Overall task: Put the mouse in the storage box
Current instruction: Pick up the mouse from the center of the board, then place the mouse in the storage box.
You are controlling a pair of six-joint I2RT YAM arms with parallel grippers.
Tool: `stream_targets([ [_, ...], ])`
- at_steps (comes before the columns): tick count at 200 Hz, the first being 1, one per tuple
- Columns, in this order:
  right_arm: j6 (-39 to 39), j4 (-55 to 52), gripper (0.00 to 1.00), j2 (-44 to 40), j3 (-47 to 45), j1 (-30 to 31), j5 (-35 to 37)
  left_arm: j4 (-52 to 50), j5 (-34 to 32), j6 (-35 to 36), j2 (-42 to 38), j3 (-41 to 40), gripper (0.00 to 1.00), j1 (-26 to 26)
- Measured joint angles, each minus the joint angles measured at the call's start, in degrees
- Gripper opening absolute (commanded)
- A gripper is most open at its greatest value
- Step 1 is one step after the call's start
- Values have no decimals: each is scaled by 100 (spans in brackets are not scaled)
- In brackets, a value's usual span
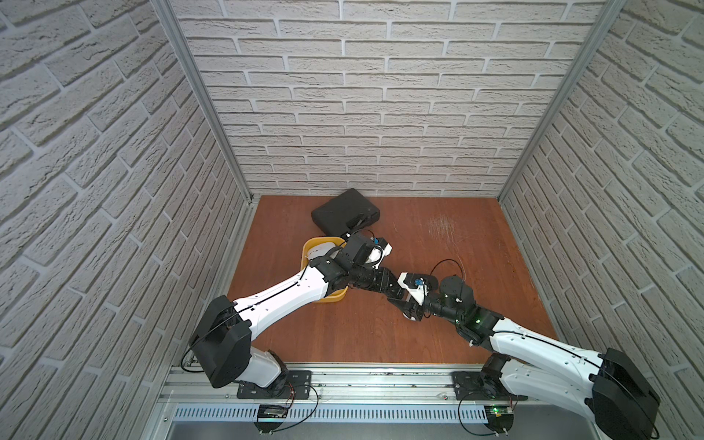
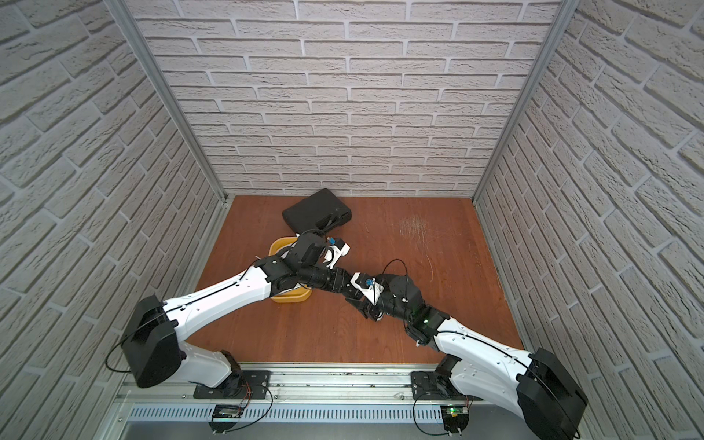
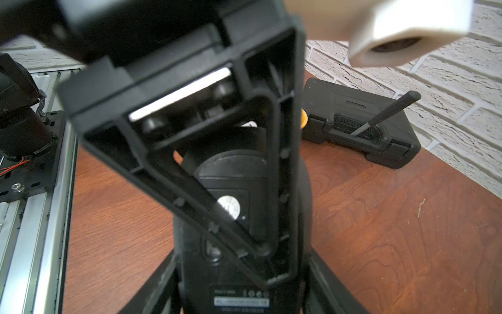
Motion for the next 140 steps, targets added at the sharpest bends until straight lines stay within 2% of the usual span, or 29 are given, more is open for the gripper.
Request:
stream_targets([
  [5, 7, 7, 78, 9, 7, 0, 11, 4, 17, -2, -2, 0, 11, 26],
  [8, 17, 20, 86, 11, 9, 0, 20, 4, 24, -2, -9, 0, 11, 52],
  [12, 20, 35, 90, 13, 9, 0, 42, 11, 39, -2, -15, -7, 11, 85],
  [52, 153, 146, 93, -7, -4, 7, 302, -96, 37, 50, -385, -90, 13, 984],
  [71, 170, 310, 93, -59, -81, 7, 461, -450, -214, 251, -623, -55, 15, 1419],
  [98, 192, 428, 93, -79, -212, 9, 802, -1362, -1071, 645, -813, 264, 16, 1744],
  [140, 219, 476, 93, -28, -284, 7, 1200, -2472, -2686, 1102, -774, 739, 16, 1823],
])
